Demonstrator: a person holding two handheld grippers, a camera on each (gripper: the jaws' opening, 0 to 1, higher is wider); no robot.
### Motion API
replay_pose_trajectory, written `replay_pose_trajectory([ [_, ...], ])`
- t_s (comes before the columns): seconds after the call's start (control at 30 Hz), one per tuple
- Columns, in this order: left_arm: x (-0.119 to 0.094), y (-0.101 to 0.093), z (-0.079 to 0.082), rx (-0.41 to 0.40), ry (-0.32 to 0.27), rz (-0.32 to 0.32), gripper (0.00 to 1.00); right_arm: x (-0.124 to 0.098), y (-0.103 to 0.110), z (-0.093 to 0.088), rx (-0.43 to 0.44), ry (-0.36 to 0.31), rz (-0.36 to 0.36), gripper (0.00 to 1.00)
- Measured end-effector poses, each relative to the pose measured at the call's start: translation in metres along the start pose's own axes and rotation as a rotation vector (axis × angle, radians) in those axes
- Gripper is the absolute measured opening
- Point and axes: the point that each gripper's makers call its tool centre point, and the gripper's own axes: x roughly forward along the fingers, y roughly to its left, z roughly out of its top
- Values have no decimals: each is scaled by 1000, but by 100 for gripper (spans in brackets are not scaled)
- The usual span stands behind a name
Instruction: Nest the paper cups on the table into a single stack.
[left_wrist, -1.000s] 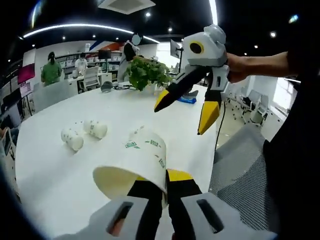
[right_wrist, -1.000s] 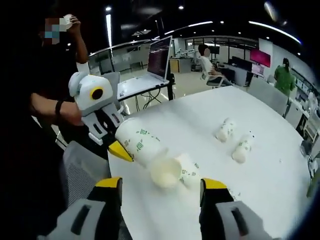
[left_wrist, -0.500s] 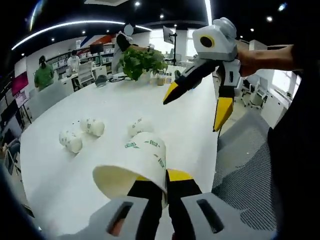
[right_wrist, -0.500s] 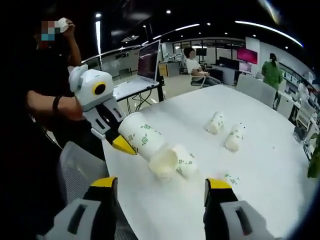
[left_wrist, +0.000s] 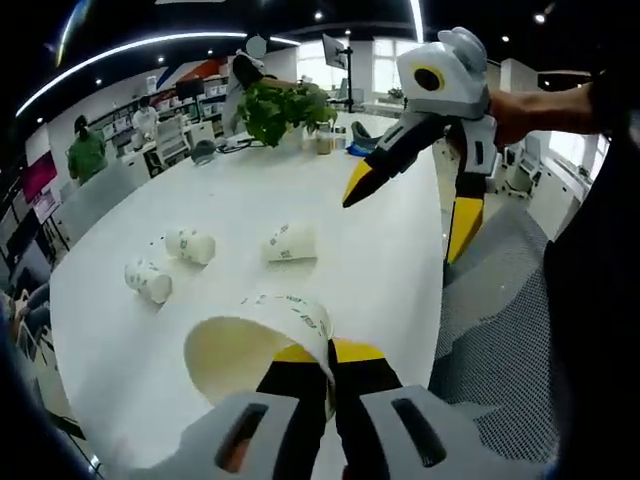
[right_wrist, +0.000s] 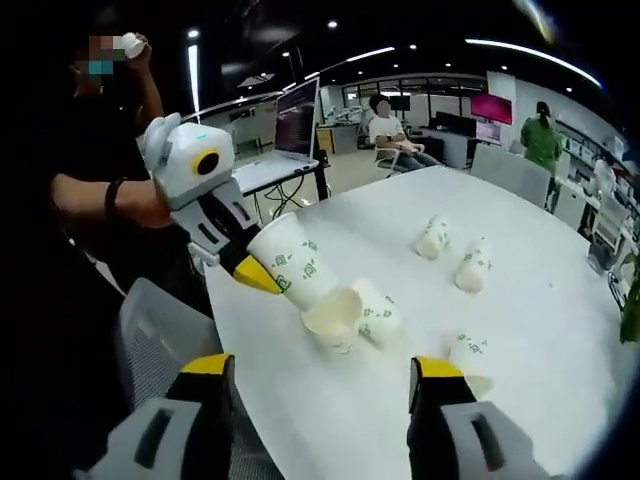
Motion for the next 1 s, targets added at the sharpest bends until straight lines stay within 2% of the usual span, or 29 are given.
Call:
replay_pose_trajectory([
  [0.4, 5, 2, 3, 4, 33, 19, 0, -4, 1, -7, 18, -12, -4, 71],
  [1.0, 15, 6, 3, 28, 114, 35, 0, -11, 4, -16, 9, -31, -8, 73],
])
